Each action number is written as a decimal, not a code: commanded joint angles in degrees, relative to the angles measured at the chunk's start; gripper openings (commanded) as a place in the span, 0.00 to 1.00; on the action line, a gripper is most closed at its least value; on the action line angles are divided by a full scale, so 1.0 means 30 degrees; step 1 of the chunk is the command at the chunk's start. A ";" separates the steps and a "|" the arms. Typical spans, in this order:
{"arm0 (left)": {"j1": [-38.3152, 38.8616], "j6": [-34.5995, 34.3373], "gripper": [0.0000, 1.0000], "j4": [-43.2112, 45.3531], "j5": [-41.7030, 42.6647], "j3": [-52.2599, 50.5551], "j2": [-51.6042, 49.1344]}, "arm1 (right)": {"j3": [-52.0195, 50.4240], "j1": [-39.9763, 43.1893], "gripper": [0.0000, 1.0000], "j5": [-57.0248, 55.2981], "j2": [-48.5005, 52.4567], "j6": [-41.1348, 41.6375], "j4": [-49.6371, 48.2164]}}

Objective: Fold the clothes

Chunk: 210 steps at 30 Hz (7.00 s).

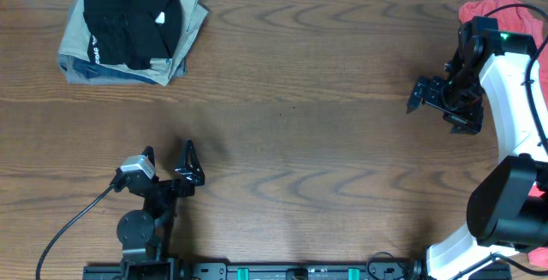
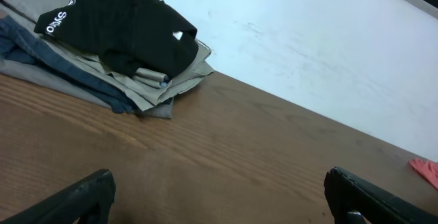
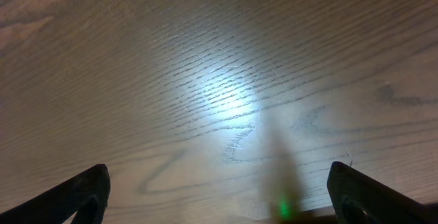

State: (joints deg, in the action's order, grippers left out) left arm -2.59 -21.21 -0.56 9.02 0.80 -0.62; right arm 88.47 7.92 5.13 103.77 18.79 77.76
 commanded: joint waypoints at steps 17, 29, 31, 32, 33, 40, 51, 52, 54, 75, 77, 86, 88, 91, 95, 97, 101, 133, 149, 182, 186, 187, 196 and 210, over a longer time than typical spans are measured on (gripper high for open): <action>-0.0080 -0.0029 0.98 -0.0860 0.0270 -0.0189 0.0131 | 0.0219 -0.0022 0.99 -0.0066 -0.0262 -0.0211 -0.0007; -0.0080 -0.0029 0.98 -0.0860 0.0262 -0.0189 0.0131 | 0.0219 -0.0102 0.99 -0.0066 -0.0277 -0.0211 -0.0015; -0.0080 -0.0029 0.98 -0.0860 0.0270 -0.0189 0.0131 | 0.0219 -0.0291 0.99 -0.0066 -0.0546 -0.0211 -0.0022; -0.0080 -0.0029 0.98 -0.0860 0.0270 -0.0189 0.0131 | 0.0219 -0.0423 0.99 -0.0066 -0.0780 -0.0211 -0.0022; -0.0080 -0.0029 0.98 -0.0860 0.0270 -0.0189 0.0131 | 0.0219 -0.0597 0.99 -0.0066 -0.1078 -0.0211 -0.0022; -0.0080 -0.0029 0.98 -0.0860 0.0270 -0.0189 0.0131 | 0.0219 -0.3104 0.99 -0.0066 -0.4991 -0.0211 -0.0073; -0.0080 -0.0029 0.98 -0.0860 0.0270 -0.0189 0.0131 | 0.0219 -0.7868 0.99 -0.0066 -1.1162 -0.0211 -0.0058; -0.0080 -0.0029 0.98 -0.0860 0.0270 -0.0189 0.0131 | 0.0219 -0.7919 0.99 -0.0066 -1.1570 -0.0211 -0.0066; -0.0080 -0.0029 0.98 -0.0860 0.0262 -0.0189 0.0131 | 0.0219 -0.7832 0.99 -0.0066 -1.2509 -0.0211 -0.0058; -0.0080 -0.0029 0.98 -0.0860 0.0262 -0.0189 0.0131 | -1.3129 -0.2229 0.99 0.2630 -2.7095 -0.0146 -1.0142; -0.0080 -0.0029 0.98 -0.0860 0.0270 -0.0189 0.0131 | -1.4892 -0.1734 0.99 0.2878 -2.8654 -0.0146 -1.1606; -0.0080 -0.0029 0.98 -0.0860 0.0270 -0.0189 0.0131 | -2.0990 -0.1282 0.99 0.3147 -3.3244 -0.0124 -1.5846; -0.0080 -0.0029 0.98 -0.0860 0.0270 -0.0189 0.0131 | -2.2148 -0.1268 0.99 0.3351 -3.3856 -0.0131 -1.7041; -0.0080 -0.0029 0.98 -0.0860 0.0270 -0.0189 0.0131 | -2.3766 -0.1268 0.99 0.3840 -3.4359 -0.0131 -1.9387; -0.0080 -0.0029 0.98 -0.0860 0.0270 -0.0189 0.0131 | -2.5507 -0.1275 0.99 0.4240 -3.4483 0.0357 -2.2556; -0.0080 -0.0029 0.98 -0.0860 0.0270 -0.0189 0.0131 | -2.5995 -0.1268 0.99 0.4233 -3.4483 0.0656 -2.3489; -0.0080 -0.0029 0.98 -0.0860 0.0262 -0.0189 0.0131 | -2.7008 -0.1275 0.99 0.3847 -3.4483 0.0648 -2.5813; -0.0080 -0.0029 0.98 -0.0860 0.0270 -0.0189 0.0131 | -2.9383 -0.1392 0.99 0.2805 -3.4483 -0.2863 -2.4910; -0.0080 -0.0029 0.98 -0.0860 0.0270 -0.0189 0.0131 | -2.9383 -0.1399 0.99 0.2805 -3.4476 -0.2863 -2.4902; -0.0080 -0.0029 0.98 -0.0860 0.0270 -0.0189 0.0131 | -2.9383 -0.1399 0.99 0.2805 -3.4461 -0.2863 -2.4902; -0.0080 -0.0029 0.98 -0.0860 0.0270 -0.0189 0.0131 | -2.9383 -0.1399 0.99 0.2805 -3.4461 -0.2863 -2.4910; -0.0080 -0.0029 0.98 -0.0860 0.0270 -0.0189 0.0131 | -2.9383 -0.1399 0.99 0.2798 -3.4461 -0.2863 -2.4902; -0.0080 -0.0029 0.98 -0.0860 0.0270 -0.0189 0.0131 | -2.9383 -0.1399 0.99 0.2805 -3.4461 -0.2863 -2.4910; -0.0080 -0.0029 0.98 -0.0860 0.0270 -0.0189 0.0131 | -2.9383 -0.1399 0.99 0.2805 -3.4461 -0.2863 -2.4910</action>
State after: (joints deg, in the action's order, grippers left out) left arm -2.59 -21.21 -1.17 8.99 1.17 -0.62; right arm 0.38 3.51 14.09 0.73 11.05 2.76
